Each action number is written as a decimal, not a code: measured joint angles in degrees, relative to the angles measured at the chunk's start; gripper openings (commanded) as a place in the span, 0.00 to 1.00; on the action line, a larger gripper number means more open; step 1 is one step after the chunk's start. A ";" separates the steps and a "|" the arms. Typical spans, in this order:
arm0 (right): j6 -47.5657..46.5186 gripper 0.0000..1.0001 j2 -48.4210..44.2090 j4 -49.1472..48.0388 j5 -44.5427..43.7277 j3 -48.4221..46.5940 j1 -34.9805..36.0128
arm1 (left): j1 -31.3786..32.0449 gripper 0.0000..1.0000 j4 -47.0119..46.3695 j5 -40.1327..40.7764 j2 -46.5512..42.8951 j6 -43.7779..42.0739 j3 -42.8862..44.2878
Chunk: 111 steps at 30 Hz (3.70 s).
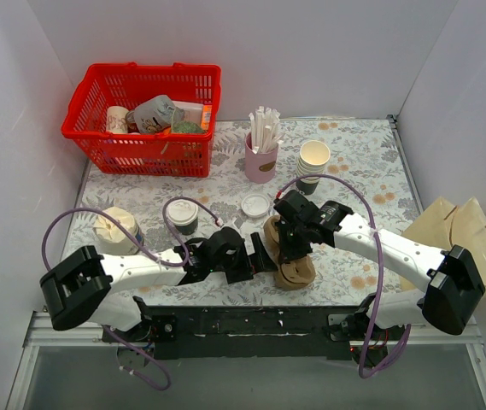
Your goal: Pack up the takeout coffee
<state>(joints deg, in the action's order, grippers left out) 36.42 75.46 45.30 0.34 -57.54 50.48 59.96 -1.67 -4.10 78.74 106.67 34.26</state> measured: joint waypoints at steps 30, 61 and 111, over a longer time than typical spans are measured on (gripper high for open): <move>4.13 0.01 0.02 -0.50 -0.66 -0.20 0.04 | 0.00 0.98 -6.45 -2.05 1.16 0.76 -2.01; -0.68 0.01 -0.63 7.37 0.52 -5.62 -1.55 | 0.94 0.93 11.28 0.11 12.94 6.58 13.00; -17.18 0.56 -3.45 2.95 4.76 -11.30 -8.00 | 0.13 0.98 20.50 0.63 16.61 0.00 19.76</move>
<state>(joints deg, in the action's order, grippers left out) 19.25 72.01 48.25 5.10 -68.84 42.48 60.10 18.83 -3.46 95.35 106.67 54.02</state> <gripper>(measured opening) 0.545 0.972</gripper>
